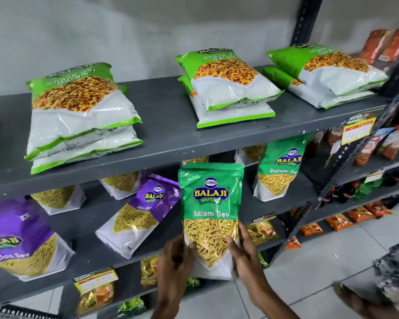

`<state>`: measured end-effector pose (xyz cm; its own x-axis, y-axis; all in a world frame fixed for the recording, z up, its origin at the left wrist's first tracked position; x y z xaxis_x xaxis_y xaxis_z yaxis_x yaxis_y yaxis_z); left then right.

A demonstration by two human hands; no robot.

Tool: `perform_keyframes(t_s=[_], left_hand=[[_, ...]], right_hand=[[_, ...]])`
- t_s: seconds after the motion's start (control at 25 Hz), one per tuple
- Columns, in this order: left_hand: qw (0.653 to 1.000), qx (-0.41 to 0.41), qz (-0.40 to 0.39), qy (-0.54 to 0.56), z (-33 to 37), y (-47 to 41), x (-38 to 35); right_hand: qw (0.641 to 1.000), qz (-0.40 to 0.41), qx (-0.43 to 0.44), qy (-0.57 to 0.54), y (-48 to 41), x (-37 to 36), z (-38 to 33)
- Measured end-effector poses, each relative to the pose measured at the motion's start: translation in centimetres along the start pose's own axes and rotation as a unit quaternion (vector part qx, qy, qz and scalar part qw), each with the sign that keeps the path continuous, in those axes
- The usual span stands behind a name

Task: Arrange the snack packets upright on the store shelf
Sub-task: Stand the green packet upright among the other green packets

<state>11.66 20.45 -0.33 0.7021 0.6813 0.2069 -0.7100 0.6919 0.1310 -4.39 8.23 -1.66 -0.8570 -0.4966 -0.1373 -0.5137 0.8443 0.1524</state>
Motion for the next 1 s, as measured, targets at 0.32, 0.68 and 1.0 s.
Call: perform_keyframes(t_s=[0.32,0.68,1.0], left_hand=[[0.999,-0.019,-0.023,0.017,2.8,5.1,2.4],[0.995,-0.051,-0.036,-0.074,2.9,2.5,0.0],[0.988,-0.049,-0.044,-0.141,2.8,-7.2,-6.2]], right_hand=[[0.998,-0.05,0.032,-0.035,5.7,0.4,-2.8],[0.997,-0.052,0.038,0.034,2.4,2.7,-2.0],[0.984,-0.033,0.046,0.169,-8.3,5.6,-1.8]])
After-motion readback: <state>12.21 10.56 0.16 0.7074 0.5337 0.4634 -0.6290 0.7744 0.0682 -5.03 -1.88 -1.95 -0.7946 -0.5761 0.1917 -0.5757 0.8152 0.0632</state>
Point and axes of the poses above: each hand's wrist, its own y-axis away from the middle knuckle, its own x-axis out of the back of the hand, z = x × y, the point moved 7 cm from there along -y, towards the middle knuckle, and after that the axes turned 4 degrees about -z, right-handed, at the moved point
